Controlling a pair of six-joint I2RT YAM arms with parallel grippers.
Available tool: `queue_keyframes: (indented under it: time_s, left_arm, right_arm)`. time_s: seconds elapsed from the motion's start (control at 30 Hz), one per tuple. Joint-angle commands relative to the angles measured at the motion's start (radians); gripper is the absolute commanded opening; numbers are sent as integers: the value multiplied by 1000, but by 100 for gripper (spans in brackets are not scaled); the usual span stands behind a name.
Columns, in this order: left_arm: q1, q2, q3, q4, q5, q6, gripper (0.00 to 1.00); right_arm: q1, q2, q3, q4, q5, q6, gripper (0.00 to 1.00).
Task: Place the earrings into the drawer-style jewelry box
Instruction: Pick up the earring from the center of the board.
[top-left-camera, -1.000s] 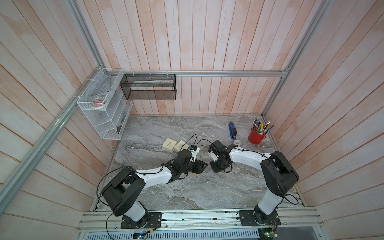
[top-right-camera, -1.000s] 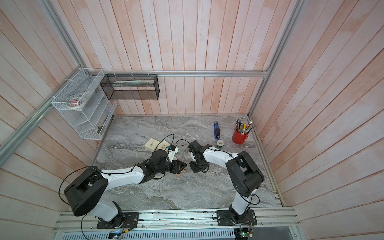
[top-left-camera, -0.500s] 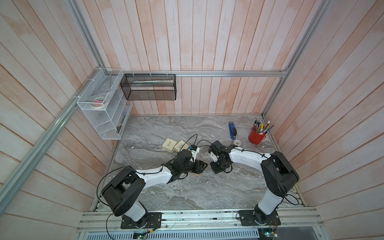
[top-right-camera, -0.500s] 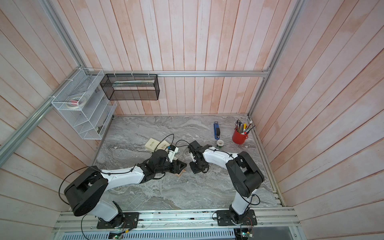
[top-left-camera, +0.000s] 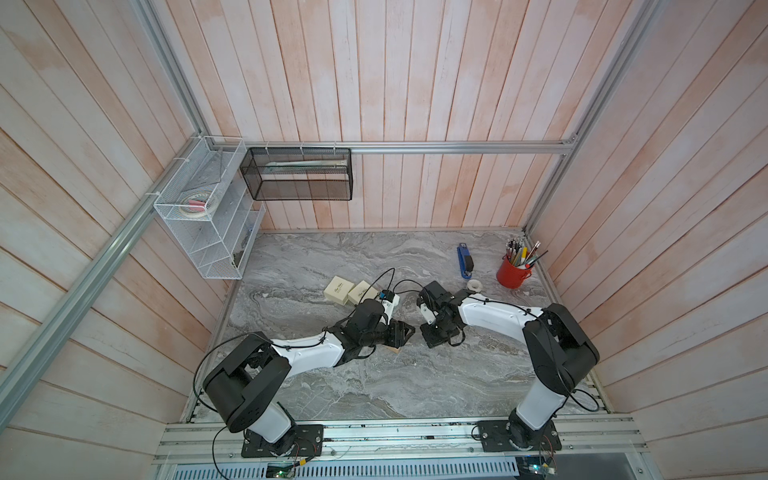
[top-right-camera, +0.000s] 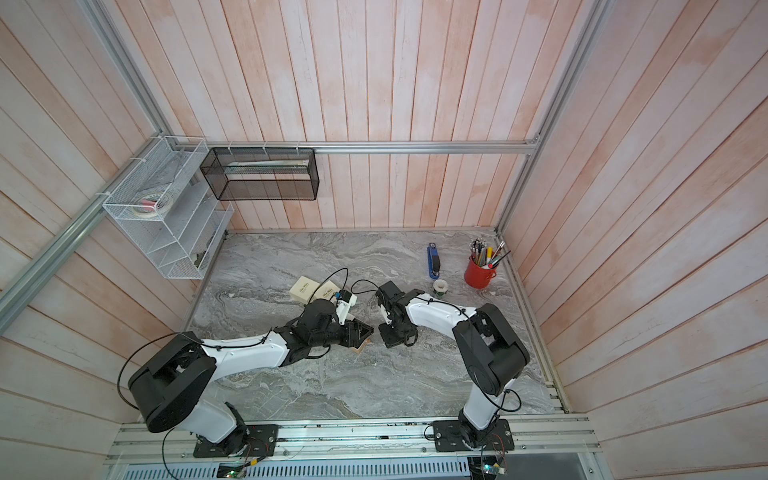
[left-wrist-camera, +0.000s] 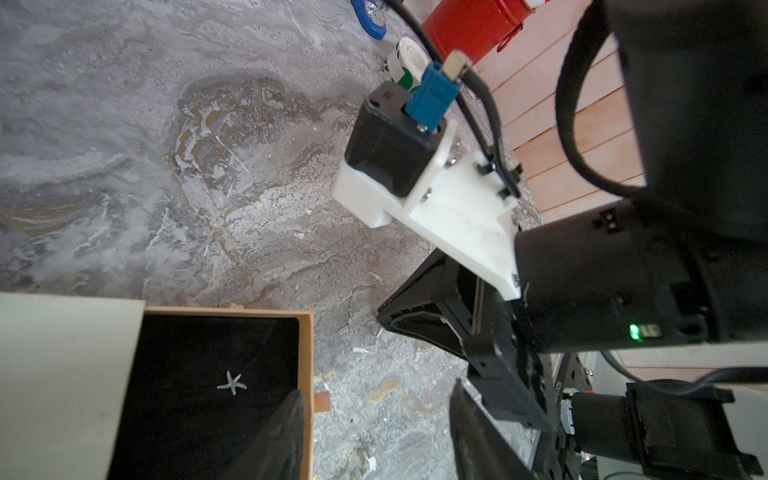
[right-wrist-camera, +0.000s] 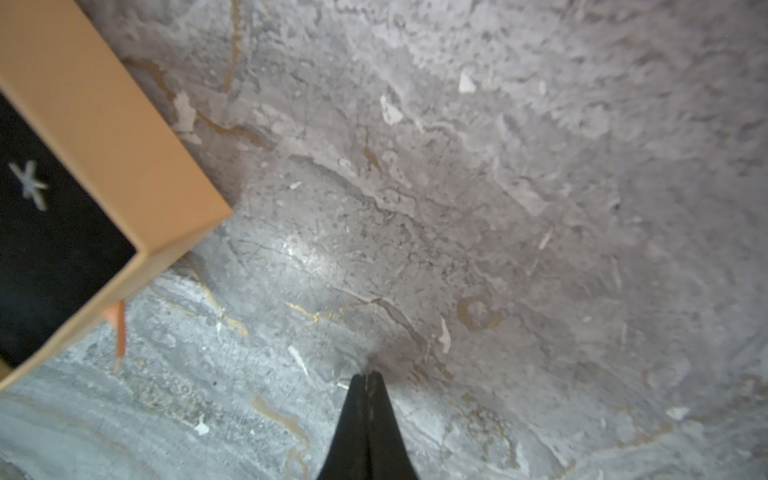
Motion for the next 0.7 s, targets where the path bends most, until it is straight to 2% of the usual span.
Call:
queue_keyframes:
  time_s: [0.0,0.27,0.5,0.57,0.67]
  left_arm:
    - [16,-9,-1,8,6,9,57]
    - [96,-144,-85,15,-1,-41,58]
    - [111,-277,-148,-131,-74,-78,60]
    - [111,-333,-181,-188,-96,-111,64]
    - [113,-398,-236,-241,-120,-173,76]
  right_arm:
    - [6,-51,-5,-15,4,15,0]
    - [7,-179,-33,137,14,-22,0]
    - [6,-308,-122,379,162,-84,0]
    - [6,-343,-150,447,180,-88,0]
    - [7,-375,-187,540,193,-81,0]
